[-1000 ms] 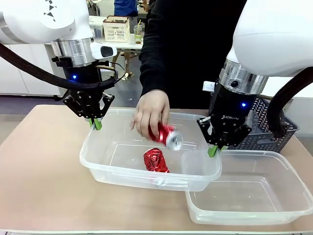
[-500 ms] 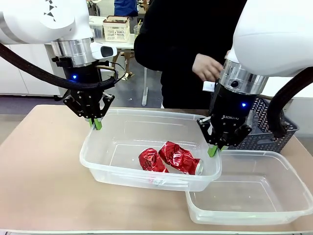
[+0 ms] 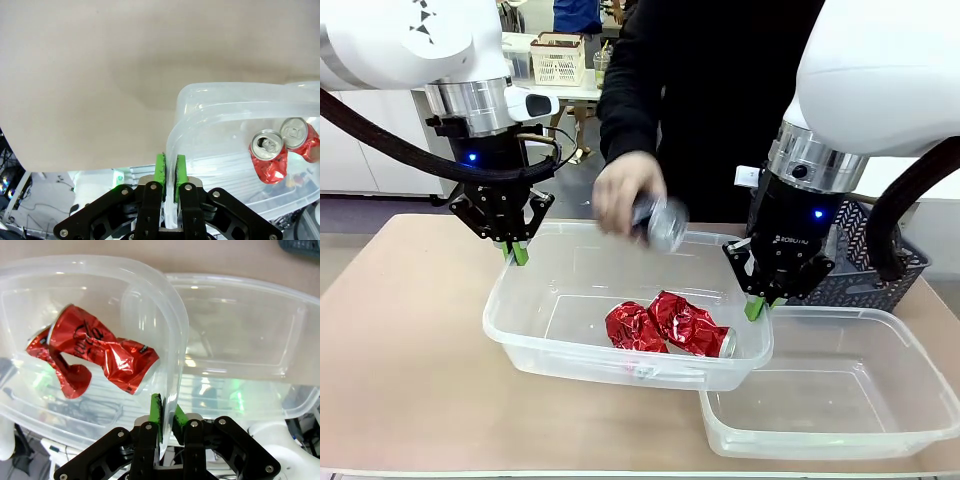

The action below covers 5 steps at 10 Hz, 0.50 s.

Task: Sort the waste into each basket.
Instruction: Offer the picked Organizing box to the human.

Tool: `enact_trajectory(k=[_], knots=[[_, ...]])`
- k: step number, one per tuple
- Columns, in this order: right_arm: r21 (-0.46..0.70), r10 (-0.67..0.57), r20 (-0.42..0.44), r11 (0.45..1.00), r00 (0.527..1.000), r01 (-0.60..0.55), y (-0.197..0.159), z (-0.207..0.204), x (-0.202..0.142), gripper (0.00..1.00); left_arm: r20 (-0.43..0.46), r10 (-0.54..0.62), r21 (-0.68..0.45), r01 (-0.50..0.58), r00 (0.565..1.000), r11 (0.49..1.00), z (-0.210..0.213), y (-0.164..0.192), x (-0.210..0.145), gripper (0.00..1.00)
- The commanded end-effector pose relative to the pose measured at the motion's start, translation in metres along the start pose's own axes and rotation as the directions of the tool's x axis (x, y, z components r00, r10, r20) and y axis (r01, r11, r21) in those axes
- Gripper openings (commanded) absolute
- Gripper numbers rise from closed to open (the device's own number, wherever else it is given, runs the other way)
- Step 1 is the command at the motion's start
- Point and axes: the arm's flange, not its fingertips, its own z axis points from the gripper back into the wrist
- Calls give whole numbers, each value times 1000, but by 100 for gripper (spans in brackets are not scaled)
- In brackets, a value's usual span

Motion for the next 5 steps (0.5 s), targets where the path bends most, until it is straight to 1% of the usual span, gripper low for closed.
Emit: enact_trajectory(k=[1, 5], knots=[[-6, 33, 0, 999, 999, -33, -1, 4, 1, 8, 1, 0, -3, 0, 1000, 1000, 3, -2, 0, 10], [-6, 33, 0, 999, 999, -33, -1, 4, 1, 8, 1, 0, -3, 0, 1000, 1000, 3, -2, 0, 10]])
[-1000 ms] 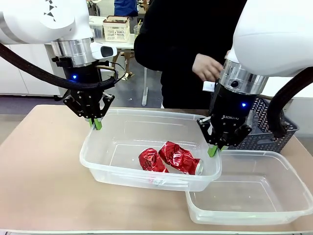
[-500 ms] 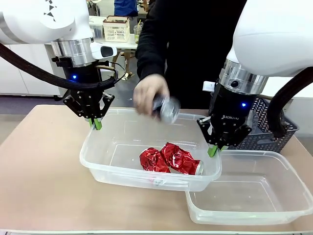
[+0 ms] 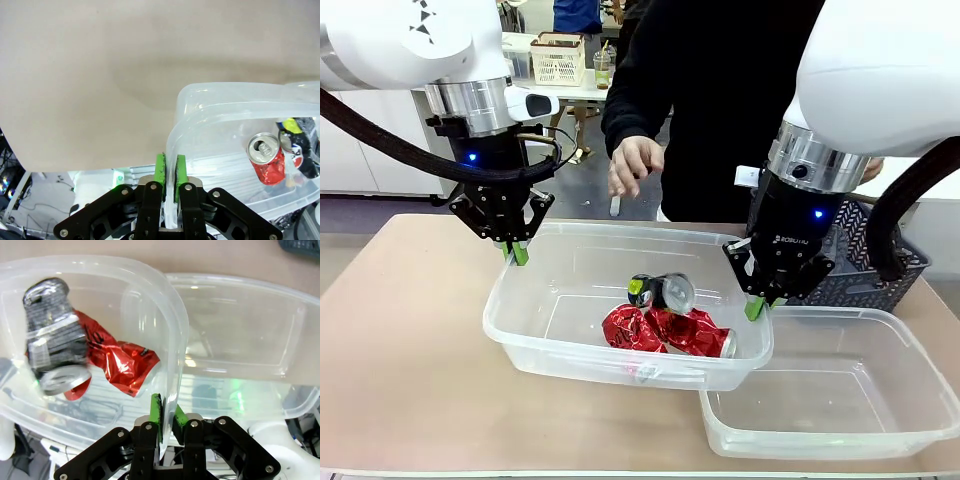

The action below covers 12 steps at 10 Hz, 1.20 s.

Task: Sort the waste into each basket.
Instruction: Offer the picked Organizing box to the human.

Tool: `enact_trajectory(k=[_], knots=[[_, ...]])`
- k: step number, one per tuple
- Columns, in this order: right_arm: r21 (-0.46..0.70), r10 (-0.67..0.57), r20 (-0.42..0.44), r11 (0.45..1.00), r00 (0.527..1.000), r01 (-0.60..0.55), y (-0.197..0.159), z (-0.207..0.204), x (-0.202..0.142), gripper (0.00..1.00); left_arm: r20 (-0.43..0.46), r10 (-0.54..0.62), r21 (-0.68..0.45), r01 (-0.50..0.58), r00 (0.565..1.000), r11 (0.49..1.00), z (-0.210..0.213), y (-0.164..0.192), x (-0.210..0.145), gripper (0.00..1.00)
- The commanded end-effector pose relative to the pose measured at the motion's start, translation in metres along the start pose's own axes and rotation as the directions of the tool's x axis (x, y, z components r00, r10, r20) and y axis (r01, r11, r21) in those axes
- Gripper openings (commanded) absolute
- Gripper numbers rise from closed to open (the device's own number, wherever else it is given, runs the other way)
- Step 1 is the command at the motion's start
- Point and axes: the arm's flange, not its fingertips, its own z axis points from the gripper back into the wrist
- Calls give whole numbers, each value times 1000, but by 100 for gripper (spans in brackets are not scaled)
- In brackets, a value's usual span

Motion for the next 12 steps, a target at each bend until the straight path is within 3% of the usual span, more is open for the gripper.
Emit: enact_trajectory(k=[1, 12], knots=[[-6, 33, 0, 999, 999, -33, -1, 4, 1, 8, 1, 0, -3, 0, 1000, 1000, 3, -2, 0, 10], [0, 0, 0, 1000, 1000, 0, 0, 0, 0, 8, 0, 0, 0, 0, 1000, 1000, 0, 0, 0, 10]])
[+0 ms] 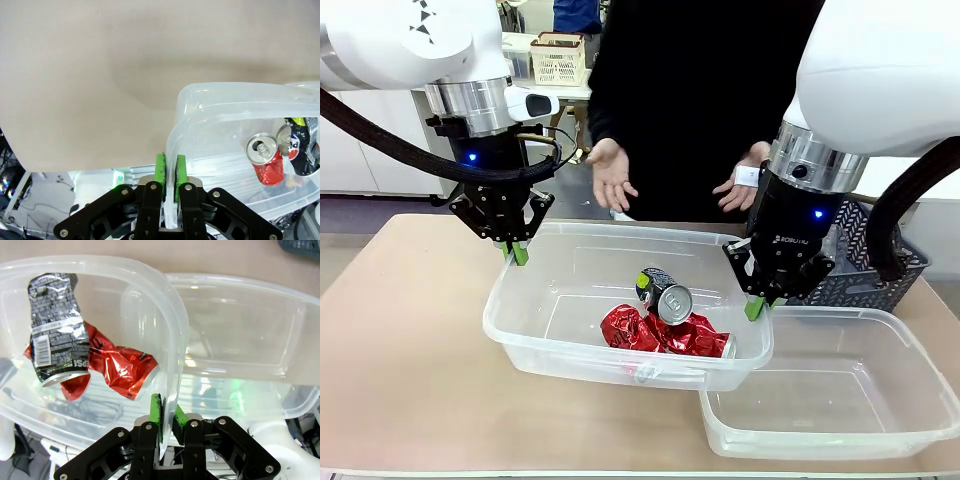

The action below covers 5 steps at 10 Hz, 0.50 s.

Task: Sort the waste into each basket.
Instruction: Offer the picked Organizing box to the human.

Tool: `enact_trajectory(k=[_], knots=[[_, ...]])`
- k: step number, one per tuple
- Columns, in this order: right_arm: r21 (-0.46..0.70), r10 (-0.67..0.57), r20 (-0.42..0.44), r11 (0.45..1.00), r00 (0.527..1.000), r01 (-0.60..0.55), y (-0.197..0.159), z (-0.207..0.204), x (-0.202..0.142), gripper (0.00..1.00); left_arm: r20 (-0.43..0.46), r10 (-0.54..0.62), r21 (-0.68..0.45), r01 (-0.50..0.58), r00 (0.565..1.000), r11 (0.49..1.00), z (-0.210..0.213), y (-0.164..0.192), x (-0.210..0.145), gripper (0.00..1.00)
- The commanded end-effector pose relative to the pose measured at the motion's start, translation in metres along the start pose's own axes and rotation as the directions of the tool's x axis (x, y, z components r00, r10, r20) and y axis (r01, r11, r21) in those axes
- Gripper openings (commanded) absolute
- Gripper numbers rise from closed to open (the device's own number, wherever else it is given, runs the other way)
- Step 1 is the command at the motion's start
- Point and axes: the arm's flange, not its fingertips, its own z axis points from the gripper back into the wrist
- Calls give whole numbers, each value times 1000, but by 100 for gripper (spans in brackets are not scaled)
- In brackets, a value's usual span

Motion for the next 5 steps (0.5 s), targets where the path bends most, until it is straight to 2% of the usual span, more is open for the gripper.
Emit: enact_trajectory(k=[1, 3, 5], knots=[[17, 60, 15, 998, 998, -60, 3, 12, 28, 8, 40, 50, 31, -51, 998, 998, 10, -2, 24, 10], [15, 112, -22, 994, 993, -112, 7, 33, 80, 8, 98, 63, -25, -61, 993, 998, 36, 2, 64, 10], [40, 126, -117, 992, 985, -122, 6, 33, 130, 8, 95, 117, 5, -118, 989, 993, 40, 4, 102, 10]])
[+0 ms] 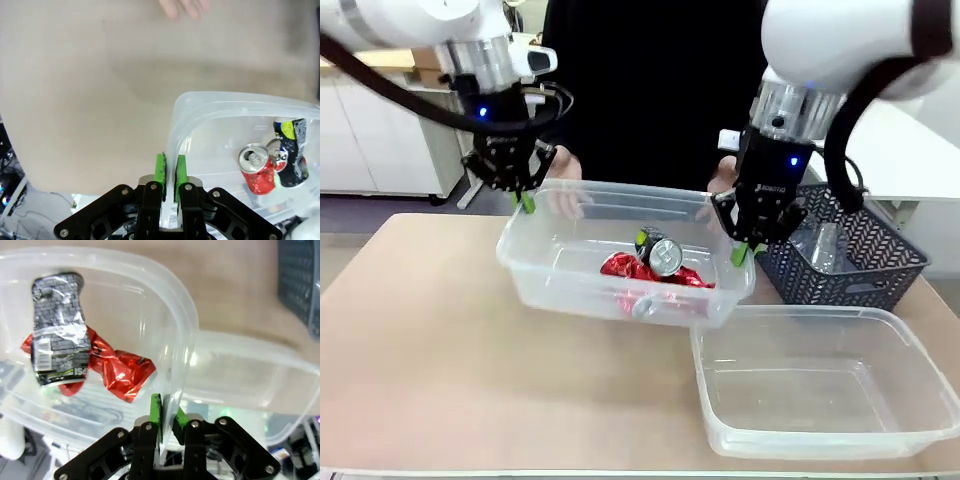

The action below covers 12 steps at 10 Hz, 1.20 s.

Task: Sort the waste into each basket.
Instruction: Offer the picked Organizing box to the human, then release the Organizing box you were holding.

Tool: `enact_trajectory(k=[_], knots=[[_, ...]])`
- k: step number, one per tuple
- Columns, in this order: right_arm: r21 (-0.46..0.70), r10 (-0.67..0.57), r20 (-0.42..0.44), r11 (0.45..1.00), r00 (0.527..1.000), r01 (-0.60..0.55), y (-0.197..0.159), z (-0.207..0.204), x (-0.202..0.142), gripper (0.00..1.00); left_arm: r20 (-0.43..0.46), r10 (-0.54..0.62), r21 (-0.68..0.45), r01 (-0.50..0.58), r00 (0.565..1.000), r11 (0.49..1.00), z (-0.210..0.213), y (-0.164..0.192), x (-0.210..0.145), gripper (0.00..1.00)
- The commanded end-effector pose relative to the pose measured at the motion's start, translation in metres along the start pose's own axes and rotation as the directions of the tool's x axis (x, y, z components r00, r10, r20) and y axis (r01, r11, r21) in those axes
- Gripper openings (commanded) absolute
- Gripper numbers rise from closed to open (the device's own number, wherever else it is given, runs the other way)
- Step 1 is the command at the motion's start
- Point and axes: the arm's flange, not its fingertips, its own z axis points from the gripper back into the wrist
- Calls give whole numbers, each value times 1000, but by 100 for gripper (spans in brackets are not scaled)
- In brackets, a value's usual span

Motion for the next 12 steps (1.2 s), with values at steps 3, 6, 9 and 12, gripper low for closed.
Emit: enact_trajectory(k=[3, 6, 9, 12], knots=[[75, 38, -90, 997, 995, -31, -7, -11, 55, 8, -70, 54, -12, -55, 996, 998, -24, -10, 47, 10], [41, -14, -84, 999, 996, 18, -19, -18, 63, 8, -56, 32, 0, -32, 998, 1000, -27, 4, 46, 10], [41, -14, -84, 999, 996, 18, -19, -18, 63, 8, -56, 32, 0, -32, 998, 1000, -27, 4, 46, 10], [41, -14, -84, 999, 996, 18, -19, -18, 63, 8, -56, 32, 0, -32, 998, 1000, -27, 4, 46, 10]])
